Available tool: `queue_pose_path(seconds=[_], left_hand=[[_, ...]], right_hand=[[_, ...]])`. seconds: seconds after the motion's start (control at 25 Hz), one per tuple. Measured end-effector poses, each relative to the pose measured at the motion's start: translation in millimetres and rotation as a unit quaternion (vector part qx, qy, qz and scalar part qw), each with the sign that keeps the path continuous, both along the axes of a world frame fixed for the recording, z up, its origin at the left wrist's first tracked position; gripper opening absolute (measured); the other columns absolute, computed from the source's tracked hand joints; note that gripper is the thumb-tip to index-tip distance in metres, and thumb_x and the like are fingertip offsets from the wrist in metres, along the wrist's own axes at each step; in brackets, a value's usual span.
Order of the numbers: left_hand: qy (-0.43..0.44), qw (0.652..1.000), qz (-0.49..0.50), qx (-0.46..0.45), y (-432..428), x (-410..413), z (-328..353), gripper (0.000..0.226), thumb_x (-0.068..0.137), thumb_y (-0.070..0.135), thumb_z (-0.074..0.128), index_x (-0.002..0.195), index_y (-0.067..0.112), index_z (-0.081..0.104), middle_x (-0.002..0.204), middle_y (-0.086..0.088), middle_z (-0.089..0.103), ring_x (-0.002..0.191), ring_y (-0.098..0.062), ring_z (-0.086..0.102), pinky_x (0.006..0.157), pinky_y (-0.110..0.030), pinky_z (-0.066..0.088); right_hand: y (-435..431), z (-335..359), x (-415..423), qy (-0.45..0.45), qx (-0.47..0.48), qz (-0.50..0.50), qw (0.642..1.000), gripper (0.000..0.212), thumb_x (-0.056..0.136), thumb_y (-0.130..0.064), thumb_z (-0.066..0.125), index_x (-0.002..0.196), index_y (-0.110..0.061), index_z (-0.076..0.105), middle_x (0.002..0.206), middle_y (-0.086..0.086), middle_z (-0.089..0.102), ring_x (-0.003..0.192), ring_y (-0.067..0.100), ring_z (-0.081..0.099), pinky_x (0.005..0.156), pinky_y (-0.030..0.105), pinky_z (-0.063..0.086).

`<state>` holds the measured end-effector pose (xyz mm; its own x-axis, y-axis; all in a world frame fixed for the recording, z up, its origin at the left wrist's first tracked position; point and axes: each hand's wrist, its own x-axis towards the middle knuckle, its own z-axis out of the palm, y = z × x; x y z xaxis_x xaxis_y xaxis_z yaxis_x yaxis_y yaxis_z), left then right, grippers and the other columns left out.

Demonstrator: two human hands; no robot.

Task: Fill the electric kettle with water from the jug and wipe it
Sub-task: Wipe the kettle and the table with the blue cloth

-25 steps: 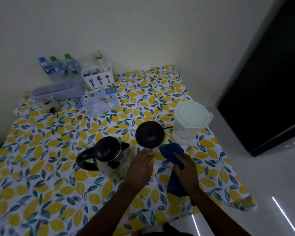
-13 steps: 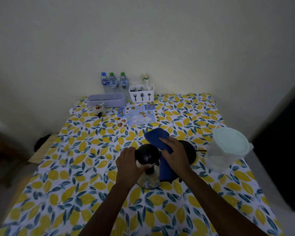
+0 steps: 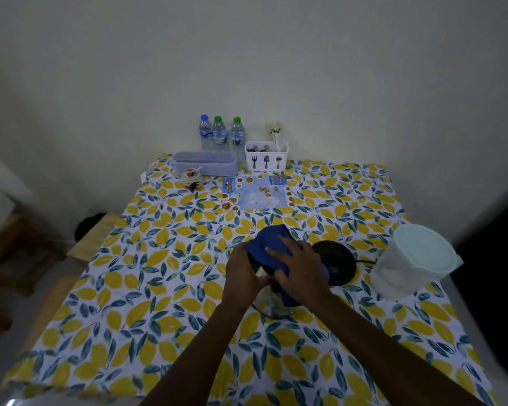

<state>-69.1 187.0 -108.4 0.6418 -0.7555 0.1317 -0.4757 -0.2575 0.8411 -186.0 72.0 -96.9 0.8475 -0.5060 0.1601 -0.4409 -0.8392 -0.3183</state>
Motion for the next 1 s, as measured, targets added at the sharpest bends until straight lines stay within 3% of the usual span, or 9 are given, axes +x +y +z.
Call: queue_pose_path(seconds=[0.12,0.2,0.28,0.44,0.52,0.64,0.76,0.84,1.0], left_hand=[[0.071,0.997,0.003,-0.032,8,4,-9,0.054,0.073,0.041,0.071,0.108,0.005,0.052,0.105,-0.020,0.056,0.093,-0.034,0.058,0.083,-0.055,0.051],[0.063,0.998,0.005,-0.026,13,13,-9,0.038,0.077,0.025,0.075,0.108,0.021,0.054,0.107,-0.006,0.061,0.098,-0.018,0.060,0.086,-0.041,0.053],[0.042,0.998,-0.013,-0.034,17,20,-10,0.041,0.080,0.015,0.077,0.106,0.034,0.054,0.105,0.008,0.061,0.098,0.001,0.058,0.083,-0.026,0.049],[0.035,0.998,-0.045,-0.017,14,23,-3,0.043,0.075,0.025,0.082,0.105,0.039,0.054,0.102,0.011,0.062,0.098,-0.009,0.063,0.080,-0.022,0.051],[0.021,0.995,-0.091,-0.023,8,20,6,0.045,0.072,0.032,0.083,0.110,0.036,0.060,0.102,0.008,0.069,0.096,-0.008,0.066,0.082,-0.031,0.056],[-0.045,0.993,-0.100,0.041,-9,19,18,0.080,0.067,0.049,0.082,0.133,0.020,0.047,0.122,-0.004,0.065,0.112,-0.024,0.061,0.098,-0.052,0.047],[-0.084,0.977,-0.101,0.168,-24,18,17,0.099,0.067,0.061,0.075,0.144,0.018,0.030,0.132,-0.004,0.059,0.121,-0.027,0.054,0.106,-0.056,0.037],[-0.108,0.970,-0.116,0.184,-28,18,14,0.094,0.070,0.063,0.072,0.143,0.017,0.035,0.128,-0.004,0.061,0.118,-0.026,0.057,0.102,-0.051,0.043],[-0.159,0.974,-0.116,0.117,-26,22,7,0.069,0.068,0.069,0.068,0.119,0.022,0.057,0.092,0.005,0.063,0.096,-0.023,0.064,0.074,-0.027,0.048]], right_hand=[[17,-5,-14,-0.049,-0.048,0.028,0.997,0.041,0.081,-0.028,0.052,0.120,-0.032,0.064,0.143,0.007,0.052,0.115,0.044,0.051,0.082,0.055,0.049],[17,0,-8,-0.025,-0.029,0.009,0.999,0.040,0.081,-0.029,0.053,0.119,-0.035,0.065,0.144,0.004,0.051,0.115,0.041,0.050,0.086,0.052,0.046],[13,8,3,0.005,-0.019,-0.018,1.000,0.041,0.083,-0.033,0.046,0.120,-0.037,0.064,0.145,-0.001,0.050,0.111,0.036,0.047,0.085,0.045,0.044],[-8,23,25,0.033,0.067,-0.024,0.997,0.035,0.088,-0.025,0.048,0.117,-0.031,0.066,0.140,0.000,0.053,0.112,0.034,0.042,0.089,0.048,0.043],[-25,32,29,0.014,0.157,-0.024,0.987,0.031,0.089,-0.018,0.050,0.111,-0.025,0.070,0.131,0.004,0.059,0.113,0.033,0.049,0.098,0.051,0.040],[-54,45,38,0.033,0.285,-0.058,0.956,0.028,0.093,-0.014,0.044,0.098,-0.013,0.072,0.101,0.006,0.063,0.089,0.028,0.060,0.082,0.044,0.049],[-75,40,37,0.081,0.369,-0.112,0.919,0.027,0.088,-0.015,0.044,0.061,-0.016,0.040,0.064,0.003,0.036,0.055,0.021,0.034,0.058,0.036,0.029],[-84,25,32,0.057,0.435,-0.153,0.885,0.026,0.083,-0.014,0.047,0.061,-0.019,0.033,0.059,0.003,0.030,0.051,0.020,0.027,0.055,0.033,0.025],[-100,-11,22,0.001,0.587,-0.221,0.779,0.015,0.079,-0.010,0.052,0.065,-0.013,0.051,0.063,0.009,0.050,0.054,0.023,0.044,0.056,0.034,0.038]])
